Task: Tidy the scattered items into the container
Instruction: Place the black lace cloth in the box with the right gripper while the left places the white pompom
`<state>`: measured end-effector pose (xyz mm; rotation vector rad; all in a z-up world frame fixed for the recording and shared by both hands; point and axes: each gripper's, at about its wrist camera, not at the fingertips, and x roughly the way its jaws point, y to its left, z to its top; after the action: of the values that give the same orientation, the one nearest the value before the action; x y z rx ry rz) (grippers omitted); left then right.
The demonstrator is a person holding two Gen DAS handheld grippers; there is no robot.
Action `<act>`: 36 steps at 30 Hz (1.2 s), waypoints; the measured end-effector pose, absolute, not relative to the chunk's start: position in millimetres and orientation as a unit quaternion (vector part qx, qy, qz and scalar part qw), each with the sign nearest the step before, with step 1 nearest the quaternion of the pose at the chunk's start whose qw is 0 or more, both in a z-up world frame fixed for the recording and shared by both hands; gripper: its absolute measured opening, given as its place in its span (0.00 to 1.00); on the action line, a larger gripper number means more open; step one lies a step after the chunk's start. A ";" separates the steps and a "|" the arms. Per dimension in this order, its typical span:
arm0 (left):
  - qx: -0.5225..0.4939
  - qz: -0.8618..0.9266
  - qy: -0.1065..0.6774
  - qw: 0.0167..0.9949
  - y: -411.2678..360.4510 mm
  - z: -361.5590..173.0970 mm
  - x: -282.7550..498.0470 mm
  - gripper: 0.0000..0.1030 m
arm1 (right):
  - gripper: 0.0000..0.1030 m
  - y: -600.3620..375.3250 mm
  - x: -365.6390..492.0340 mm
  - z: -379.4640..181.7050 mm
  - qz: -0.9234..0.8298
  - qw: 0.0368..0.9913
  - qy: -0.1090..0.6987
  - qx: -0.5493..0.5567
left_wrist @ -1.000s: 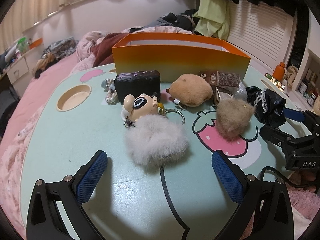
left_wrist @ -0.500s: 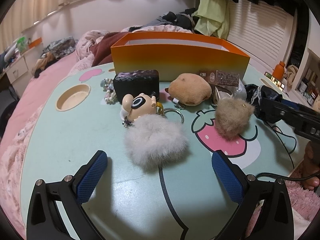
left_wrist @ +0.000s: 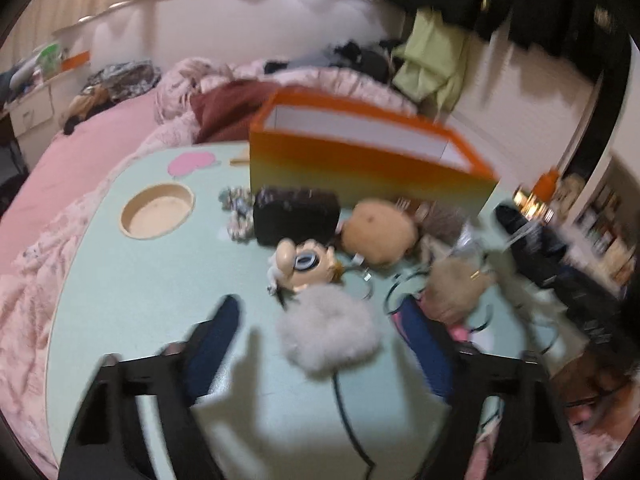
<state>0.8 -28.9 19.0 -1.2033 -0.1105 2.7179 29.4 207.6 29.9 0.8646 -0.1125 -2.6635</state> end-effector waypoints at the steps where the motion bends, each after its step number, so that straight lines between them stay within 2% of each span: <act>1: -0.410 0.907 -0.038 0.085 -27.7 12.0 -2.7 0.62 | 0.30 206.5 31.1 31.7 -0.938 0.172 -0.038 0.299; 2: -0.409 0.908 -0.037 0.084 -26.8 7.9 -3.1 0.61 | 0.30 204.8 32.6 32.7 -0.939 0.173 -0.034 0.296; 4: -0.400 0.913 -0.016 0.082 -20.8 7.0 -2.4 0.40 | 0.30 201.1 33.1 33.8 -0.939 0.177 -0.026 0.293; 5: -0.400 0.913 -0.008 0.084 -18.5 8.7 0.3 0.36 | 0.30 199.4 33.0 34.5 -0.939 0.179 -0.024 0.292; 12: -0.349 0.929 -0.014 0.119 -24.0 60.0 17.7 0.37 | 0.30 196.3 29.2 57.0 -0.943 0.193 -0.022 0.268; 17: -0.322 0.936 -0.024 0.143 -27.9 115.3 -32.2 0.37 | 0.30 184.2 -7.6 83.5 -0.940 0.214 -0.034 0.264; 20: -0.324 0.934 -0.033 0.144 -23.5 127.8 -79.4 0.37 | 0.30 173.6 -43.7 84.8 -0.928 0.225 -0.051 0.292; 23: -0.354 0.922 -0.035 0.151 -14.9 107.6 -124.5 0.40 | 0.31 168.1 -70.1 76.2 -0.915 0.234 -0.073 0.320; 25: -0.395 0.907 -0.052 0.136 -17.2 82.2 -148.5 0.48 | 0.36 166.7 -82.1 67.8 -0.908 0.231 -0.080 0.339; 27: -0.414 0.900 -0.089 0.106 -28.0 64.9 -157.4 0.67 | 0.45 170.7 -87.8 60.0 -0.906 0.214 -0.090 0.355; 29: -0.401 0.898 -0.129 0.127 -37.2 58.4 -153.4 0.69 | 0.59 181.1 -85.1 57.5 -0.909 0.214 -0.108 0.342; 31: -0.401 0.897 -0.130 0.133 -38.1 58.9 -147.1 0.69 | 0.66 187.6 -83.5 59.5 -0.917 0.210 -0.103 0.323; 36: -0.407 0.899 -0.100 0.129 -27.6 58.6 -127.1 0.69 | 0.66 188.0 -106.2 61.6 -0.918 0.205 -0.088 0.328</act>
<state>-127.1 -27.6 58.6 -1.1846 -0.2908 2.6130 -106.2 188.0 61.6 0.9159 -0.2455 -2.5595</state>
